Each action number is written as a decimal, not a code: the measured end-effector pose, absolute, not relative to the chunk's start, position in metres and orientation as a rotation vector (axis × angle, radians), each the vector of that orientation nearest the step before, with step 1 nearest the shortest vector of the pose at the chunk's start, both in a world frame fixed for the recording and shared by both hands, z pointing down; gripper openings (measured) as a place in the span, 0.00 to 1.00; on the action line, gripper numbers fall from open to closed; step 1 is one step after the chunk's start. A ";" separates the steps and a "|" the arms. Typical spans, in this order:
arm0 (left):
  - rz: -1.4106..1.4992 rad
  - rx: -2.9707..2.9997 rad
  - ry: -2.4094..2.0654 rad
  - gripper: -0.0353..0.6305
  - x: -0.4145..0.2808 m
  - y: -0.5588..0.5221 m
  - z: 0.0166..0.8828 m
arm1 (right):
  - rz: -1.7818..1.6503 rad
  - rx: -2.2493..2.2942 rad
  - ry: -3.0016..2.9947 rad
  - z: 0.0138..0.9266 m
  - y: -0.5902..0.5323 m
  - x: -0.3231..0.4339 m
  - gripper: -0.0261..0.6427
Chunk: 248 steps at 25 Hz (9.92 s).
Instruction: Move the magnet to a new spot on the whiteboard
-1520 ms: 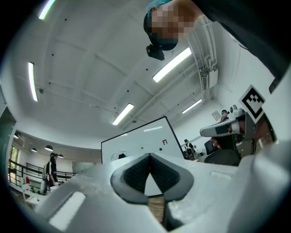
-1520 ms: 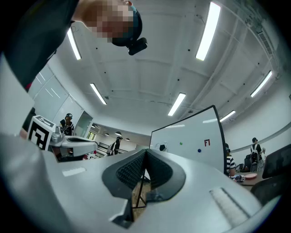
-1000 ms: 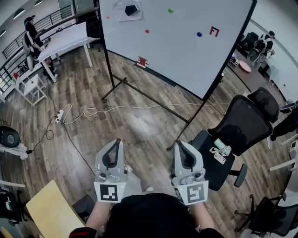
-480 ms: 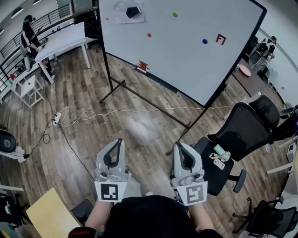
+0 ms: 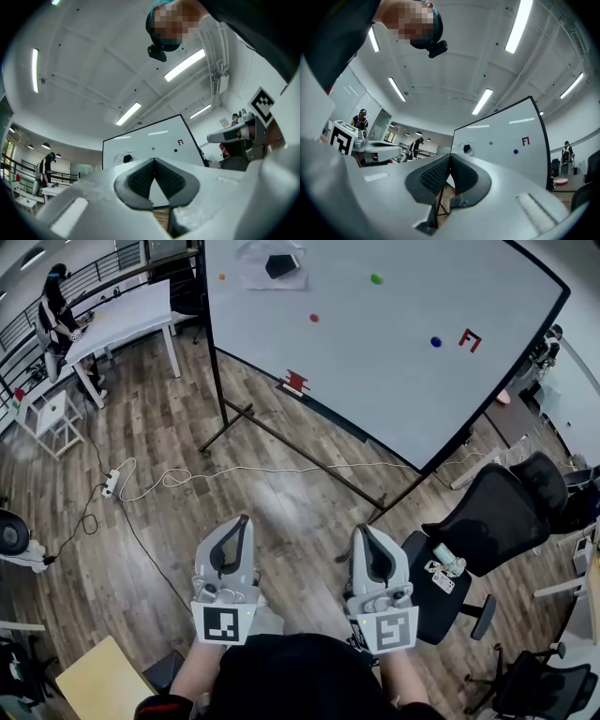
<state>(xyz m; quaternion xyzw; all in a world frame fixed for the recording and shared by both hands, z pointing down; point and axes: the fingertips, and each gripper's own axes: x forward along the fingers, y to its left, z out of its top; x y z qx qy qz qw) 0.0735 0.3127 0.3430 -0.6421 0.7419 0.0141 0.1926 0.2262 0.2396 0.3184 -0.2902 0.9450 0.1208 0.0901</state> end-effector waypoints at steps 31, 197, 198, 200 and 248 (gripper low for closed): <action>0.006 -1.829 2.035 0.06 -0.060 0.261 0.349 | 0.374 -0.895 2.756 0.322 0.192 0.090 0.04; 0.091 -2.181 1.876 0.25 -0.179 -0.300 0.376 | 0.341 -1.573 2.618 0.359 -0.214 0.012 0.04; 0.093 -2.174 1.881 0.25 -0.178 -0.295 0.375 | 0.339 -1.560 2.624 0.360 -0.212 0.012 0.04; 0.091 -2.161 1.891 0.25 -0.176 -0.286 0.374 | 0.338 -1.534 2.636 0.359 -0.208 0.014 0.04; 0.012 -1.690 2.306 0.25 -0.124 -0.058 0.366 | 0.311 -0.666 2.825 0.338 -0.118 0.023 0.04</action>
